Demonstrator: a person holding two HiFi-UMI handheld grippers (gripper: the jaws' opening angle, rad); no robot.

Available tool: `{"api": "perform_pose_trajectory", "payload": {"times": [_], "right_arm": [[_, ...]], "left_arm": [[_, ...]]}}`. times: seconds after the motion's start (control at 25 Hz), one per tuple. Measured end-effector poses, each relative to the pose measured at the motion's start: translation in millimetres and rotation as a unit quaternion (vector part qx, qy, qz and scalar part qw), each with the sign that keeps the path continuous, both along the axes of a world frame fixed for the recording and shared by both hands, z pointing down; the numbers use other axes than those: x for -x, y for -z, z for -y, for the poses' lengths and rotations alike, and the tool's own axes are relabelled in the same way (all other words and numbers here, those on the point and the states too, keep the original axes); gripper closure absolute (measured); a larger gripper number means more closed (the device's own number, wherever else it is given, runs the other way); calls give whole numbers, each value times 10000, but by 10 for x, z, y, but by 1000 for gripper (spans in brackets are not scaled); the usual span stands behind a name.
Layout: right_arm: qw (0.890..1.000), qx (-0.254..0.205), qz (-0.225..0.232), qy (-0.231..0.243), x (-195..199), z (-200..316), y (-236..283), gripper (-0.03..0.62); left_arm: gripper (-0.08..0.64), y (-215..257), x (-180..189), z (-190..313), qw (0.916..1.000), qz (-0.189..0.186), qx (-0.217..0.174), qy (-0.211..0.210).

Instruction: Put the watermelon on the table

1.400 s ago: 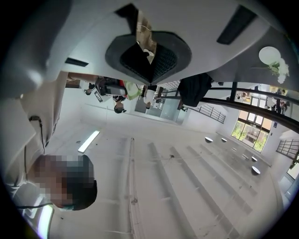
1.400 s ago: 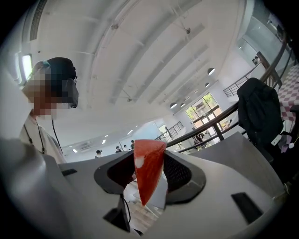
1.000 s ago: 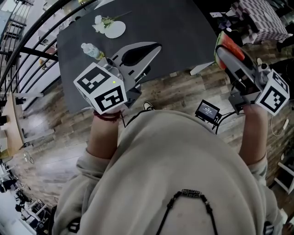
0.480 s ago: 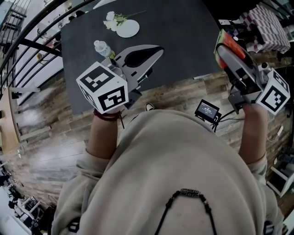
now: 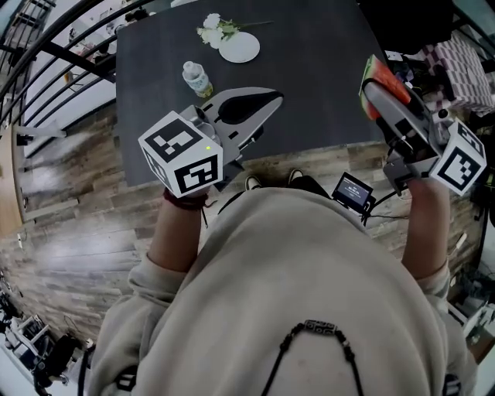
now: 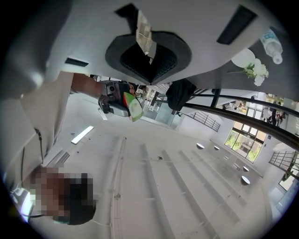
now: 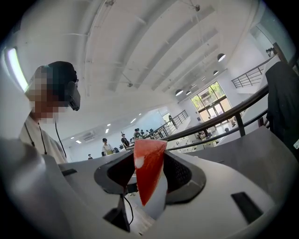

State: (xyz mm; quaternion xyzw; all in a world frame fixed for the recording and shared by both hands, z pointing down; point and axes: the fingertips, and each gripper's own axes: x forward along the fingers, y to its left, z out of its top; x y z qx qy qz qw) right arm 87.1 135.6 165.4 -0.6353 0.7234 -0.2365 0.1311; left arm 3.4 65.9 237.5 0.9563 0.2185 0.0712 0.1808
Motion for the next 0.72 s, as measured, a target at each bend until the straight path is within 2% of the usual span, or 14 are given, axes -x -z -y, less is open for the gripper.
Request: {"api": "perform_pose_trajectory", "payload": {"times": [0.24, 0.56, 0.72], "right_arm": [[9990, 123, 81, 431, -121, 449, -130, 393], [9950, -75, 172, 982, -243, 1010, -205, 393], [9930, -116, 262, 1150, -399, 1168, -262, 393]], "left_arm": [[557, -166, -26, 292, 9990, 129, 180, 376], [557, -142, 34, 941, 9912, 233, 87, 1300], [557, -137, -86, 1027, 9887, 273, 50, 1472]]}}
